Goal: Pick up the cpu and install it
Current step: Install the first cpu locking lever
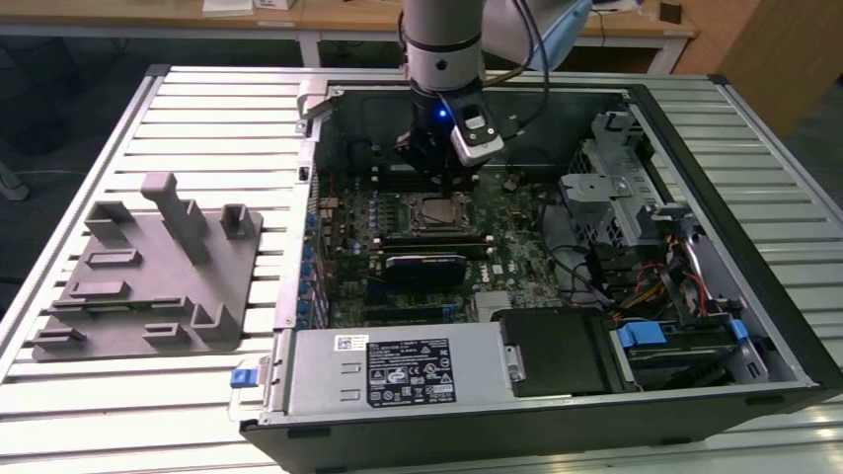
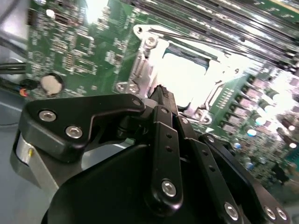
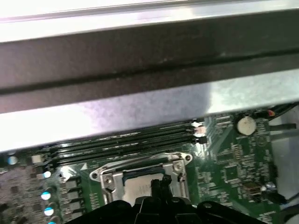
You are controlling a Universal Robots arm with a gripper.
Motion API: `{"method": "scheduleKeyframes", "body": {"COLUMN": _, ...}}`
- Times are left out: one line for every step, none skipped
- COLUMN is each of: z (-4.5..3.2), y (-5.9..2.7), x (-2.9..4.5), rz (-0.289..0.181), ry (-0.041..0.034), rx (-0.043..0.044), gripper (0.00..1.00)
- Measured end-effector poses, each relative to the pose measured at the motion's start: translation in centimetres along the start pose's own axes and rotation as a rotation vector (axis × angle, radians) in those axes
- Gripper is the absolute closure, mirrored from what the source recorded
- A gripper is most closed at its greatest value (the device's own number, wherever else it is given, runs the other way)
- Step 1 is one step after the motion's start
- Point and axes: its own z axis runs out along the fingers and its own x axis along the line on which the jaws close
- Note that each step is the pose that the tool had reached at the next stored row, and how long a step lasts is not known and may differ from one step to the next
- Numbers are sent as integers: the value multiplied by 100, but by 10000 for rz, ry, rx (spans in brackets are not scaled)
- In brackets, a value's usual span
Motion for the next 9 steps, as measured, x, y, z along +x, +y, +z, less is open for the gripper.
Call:
{"method": "scheduleKeyframes", "body": {"z": 2, "y": 1, "x": -6, "rz": -5, "ry": 148, "rx": 27, "gripper": 89}}
{"method": "scheduleKeyframes", "body": {"z": 3, "y": 1, "x": -11, "rz": -10, "ry": 292, "rx": 52, "gripper": 89}}
{"method": "scheduleKeyframes", "body": {"z": 4, "y": 2, "x": -14, "rz": -13, "ry": 417, "rx": 72, "gripper": 89}}
{"method": "scheduleKeyframes", "body": {"z": 4, "y": 3, "x": -17, "rz": -15, "ry": 492, "rx": 86, "gripper": 89}}
{"method": "scheduleKeyframes", "body": {"z": 3, "y": 2, "x": -16, "rz": -14, "ry": 501, "rx": 90, "gripper": 89}}
{"method": "scheduleKeyframes", "body": {"z": 3, "y": 2, "x": -16, "rz": -14, "ry": 509, "rx": 93, "gripper": 89}}
{"method": "scheduleKeyframes", "body": {"z": 3, "y": 2, "x": -16, "rz": -14, "ry": 515, "rx": 93, "gripper": 89}}
{"method": "scheduleKeyframes", "body": {"z": 4, "y": 2, "x": -16, "rz": -15, "ry": 521, "rx": 92, "gripper": 89}}
{"method": "scheduleKeyframes", "body": {"z": 4, "y": 2, "x": -16, "rz": -14, "ry": 523, "rx": 92, "gripper": 89}}
